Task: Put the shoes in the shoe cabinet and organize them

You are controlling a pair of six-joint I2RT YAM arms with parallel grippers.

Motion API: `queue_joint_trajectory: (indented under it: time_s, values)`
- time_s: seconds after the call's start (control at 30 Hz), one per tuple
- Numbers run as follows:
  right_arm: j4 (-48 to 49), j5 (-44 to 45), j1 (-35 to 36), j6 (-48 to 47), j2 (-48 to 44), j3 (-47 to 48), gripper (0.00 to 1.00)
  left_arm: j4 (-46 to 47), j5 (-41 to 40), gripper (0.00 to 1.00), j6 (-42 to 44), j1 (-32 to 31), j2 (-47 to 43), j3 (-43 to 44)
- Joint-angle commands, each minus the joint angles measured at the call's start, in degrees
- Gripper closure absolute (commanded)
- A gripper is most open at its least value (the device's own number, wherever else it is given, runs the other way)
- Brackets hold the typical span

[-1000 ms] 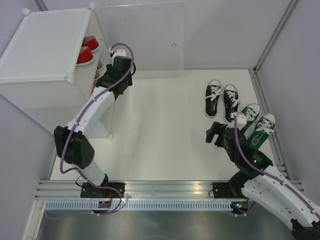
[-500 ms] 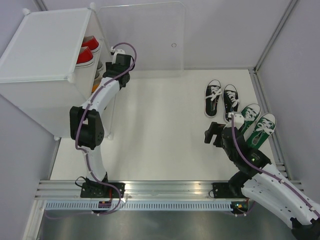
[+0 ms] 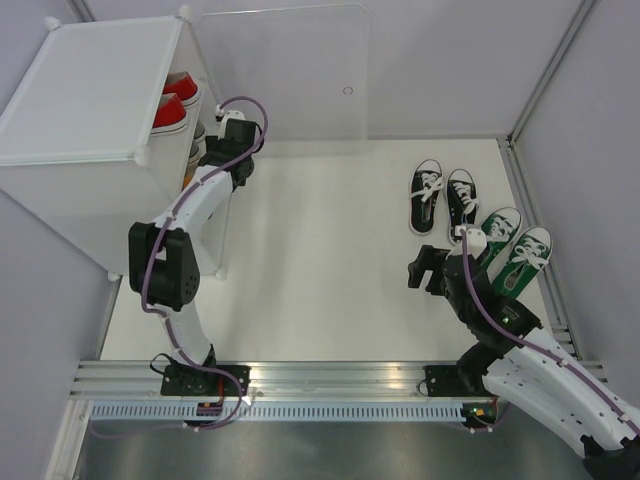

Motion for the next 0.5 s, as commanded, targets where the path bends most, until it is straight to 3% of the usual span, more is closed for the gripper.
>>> queue_joint_trajectory:
  time_s: [0.0, 0.47]
  values:
    - [1.9, -0.3, 0.3, -0.7, -0.6, -0.1, 0.07, -3.5, -3.9, 0.4, -0.8, 1.2, -3.8, -2.0]
    - [2.0, -0.5, 0.2, -0.7, -1.1, -0.1, 0.07, -5.6, 2.8, 0.39, -4.5, 1.4, -9.5, -5.0]
